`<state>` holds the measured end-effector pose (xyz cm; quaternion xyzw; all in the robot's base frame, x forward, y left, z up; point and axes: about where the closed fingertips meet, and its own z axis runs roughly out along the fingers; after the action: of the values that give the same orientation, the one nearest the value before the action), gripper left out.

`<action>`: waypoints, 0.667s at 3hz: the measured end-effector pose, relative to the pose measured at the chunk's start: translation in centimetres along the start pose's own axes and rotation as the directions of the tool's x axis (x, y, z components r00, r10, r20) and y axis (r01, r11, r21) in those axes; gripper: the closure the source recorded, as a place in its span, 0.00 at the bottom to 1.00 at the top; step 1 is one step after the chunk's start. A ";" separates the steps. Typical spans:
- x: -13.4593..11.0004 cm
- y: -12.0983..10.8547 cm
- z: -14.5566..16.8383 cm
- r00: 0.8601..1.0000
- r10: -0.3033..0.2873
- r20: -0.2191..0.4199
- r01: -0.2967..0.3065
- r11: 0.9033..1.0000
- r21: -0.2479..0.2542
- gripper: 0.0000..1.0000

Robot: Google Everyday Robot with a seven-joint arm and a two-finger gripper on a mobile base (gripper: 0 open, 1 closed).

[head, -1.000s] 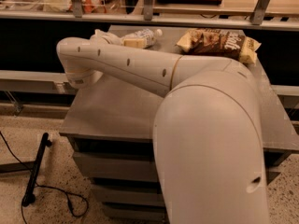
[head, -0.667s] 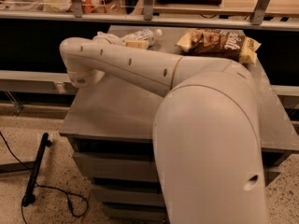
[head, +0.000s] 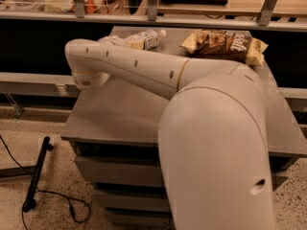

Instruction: Move blue plastic bottle near brown chip bag

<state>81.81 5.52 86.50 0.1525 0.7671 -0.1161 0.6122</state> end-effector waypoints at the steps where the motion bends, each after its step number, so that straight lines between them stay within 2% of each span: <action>1: 0.2 0.1 0.0 1.000 -0.009 -0.005 0.009 1.000 -0.007 0.64; 2: 0.2 0.2 -0.1 1.000 -0.017 -0.005 0.017 1.000 -0.011 0.87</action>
Offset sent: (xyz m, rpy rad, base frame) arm -0.0024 0.0085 -0.0010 -0.0181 0.0114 0.0278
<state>81.78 5.76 86.31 0.1427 0.7705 -0.1169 0.6102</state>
